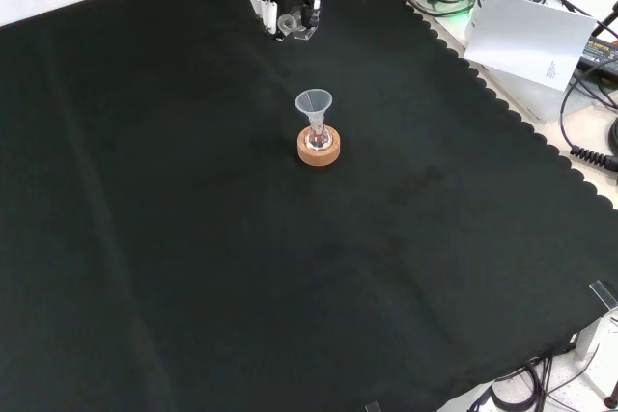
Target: Put the graduated cylinder back on the table.
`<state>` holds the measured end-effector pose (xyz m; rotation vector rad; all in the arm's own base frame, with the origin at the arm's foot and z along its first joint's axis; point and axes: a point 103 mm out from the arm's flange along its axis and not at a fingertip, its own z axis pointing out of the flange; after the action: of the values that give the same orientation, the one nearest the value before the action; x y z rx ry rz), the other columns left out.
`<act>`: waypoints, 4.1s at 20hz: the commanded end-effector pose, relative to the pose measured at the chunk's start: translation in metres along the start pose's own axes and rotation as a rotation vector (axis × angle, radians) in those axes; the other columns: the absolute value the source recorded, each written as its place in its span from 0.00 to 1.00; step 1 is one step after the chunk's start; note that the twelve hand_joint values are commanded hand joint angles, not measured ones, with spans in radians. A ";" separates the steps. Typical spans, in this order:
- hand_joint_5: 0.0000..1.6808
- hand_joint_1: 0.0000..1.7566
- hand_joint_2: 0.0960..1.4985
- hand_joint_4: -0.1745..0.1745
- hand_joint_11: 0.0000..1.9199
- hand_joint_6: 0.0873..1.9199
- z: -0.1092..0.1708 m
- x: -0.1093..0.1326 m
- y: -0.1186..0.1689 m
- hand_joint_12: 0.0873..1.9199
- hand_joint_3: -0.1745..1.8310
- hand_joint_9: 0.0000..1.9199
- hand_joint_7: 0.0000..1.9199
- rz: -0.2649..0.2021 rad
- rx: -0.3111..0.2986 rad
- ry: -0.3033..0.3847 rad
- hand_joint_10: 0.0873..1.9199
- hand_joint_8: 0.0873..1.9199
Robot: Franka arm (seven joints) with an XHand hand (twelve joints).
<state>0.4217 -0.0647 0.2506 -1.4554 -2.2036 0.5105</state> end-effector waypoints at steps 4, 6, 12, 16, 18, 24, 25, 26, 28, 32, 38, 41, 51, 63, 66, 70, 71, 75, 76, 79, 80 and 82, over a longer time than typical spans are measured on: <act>0.53 0.71 0.75 0.00 0.59 0.56 -0.001 -0.010 0.014 0.39 0.09 0.74 0.48 -0.050 -0.153 0.063 0.00 0.56; 0.53 0.71 0.75 0.00 0.59 0.56 -0.002 -0.013 0.022 0.39 0.09 0.74 0.48 -0.062 -0.193 0.079 0.00 0.56; 0.53 0.71 0.75 0.00 0.59 0.56 -0.002 -0.026 0.049 0.39 0.09 0.74 0.48 -0.104 -0.300 0.133 0.00 0.56; 0.53 0.71 0.75 0.00 0.59 0.56 0.001 -0.037 0.070 0.39 0.09 0.74 0.48 -0.131 -0.350 0.168 0.00 0.56; 0.53 0.71 0.75 0.00 0.59 0.56 0.003 -0.042 0.080 0.39 0.09 0.74 0.48 -0.143 -0.378 0.186 0.00 0.56; 0.53 0.71 0.75 0.00 0.59 0.56 0.010 -0.054 0.104 0.39 0.09 0.73 0.48 -0.169 -0.478 0.244 0.00 0.56; 0.53 0.71 0.75 0.00 0.59 0.56 0.011 -0.056 0.108 0.39 0.09 0.73 0.48 -0.172 -0.491 0.253 0.00 0.56; 0.53 0.71 0.75 0.00 0.59 0.56 0.013 -0.057 0.112 0.40 0.09 0.73 0.48 -0.175 -0.505 0.262 0.00 0.56; 0.53 0.71 0.75 0.00 0.59 0.56 0.017 -0.059 0.118 0.40 0.09 0.73 0.48 -0.179 -0.537 0.276 0.00 0.56; 0.53 0.71 0.75 0.00 0.59 0.56 0.025 -0.061 0.131 0.40 0.09 0.73 0.48 -0.189 -0.570 0.296 0.00 0.56; 0.52 0.71 0.76 0.00 0.58 0.57 0.040 -0.066 0.145 0.40 0.09 0.73 0.48 -0.186 -0.637 0.312 0.00 0.57; 0.52 0.71 0.76 0.00 0.58 0.58 0.045 -0.066 0.152 0.40 0.09 0.72 0.47 -0.189 -0.644 0.322 0.00 0.58; 0.51 0.70 0.76 0.00 0.58 0.59 0.057 -0.067 0.165 0.40 0.09 0.72 0.46 -0.183 -0.704 0.345 0.00 0.59; 0.51 0.69 0.77 0.21 0.57 0.60 0.069 -0.066 0.175 0.41 0.09 0.71 0.46 -0.172 -0.724 0.374 0.00 0.59; 0.52 0.68 0.76 0.55 0.57 0.59 0.071 -0.068 0.177 0.41 0.09 0.71 0.47 -0.169 -0.722 0.381 0.00 0.57; 0.52 0.69 0.77 0.39 0.56 0.60 0.074 -0.068 0.178 0.41 0.09 0.71 0.46 -0.165 -0.736 0.386 0.00 0.58; 0.51 0.69 0.77 0.21 0.56 0.60 0.074 -0.068 0.178 0.41 0.09 0.71 0.46 -0.165 -0.737 0.386 0.00 0.60; 0.49 0.70 0.78 0.01 0.56 0.61 0.075 -0.069 0.177 0.42 0.09 0.71 0.45 -0.164 -0.730 0.388 0.00 0.62; 0.49 0.70 0.78 0.00 0.56 0.62 0.075 -0.069 0.177 0.42 0.09 0.70 0.44 -0.163 -0.725 0.388 0.00 0.62; 0.48 0.70 0.78 0.00 0.56 0.63 0.075 -0.067 0.179 0.42 0.09 0.70 0.44 -0.163 -0.704 0.379 0.00 0.63; 0.48 0.70 0.78 0.00 0.56 0.63 0.075 -0.066 0.179 0.42 0.09 0.70 0.44 -0.165 -0.701 0.379 0.00 0.63; 0.48 0.66 0.79 0.00 0.55 0.63 0.075 -0.065 0.179 0.43 0.09 0.69 0.45 -0.169 -0.694 0.368 0.00 0.47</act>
<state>0.5387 -0.0646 0.0826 -1.4977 -2.2423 -0.6226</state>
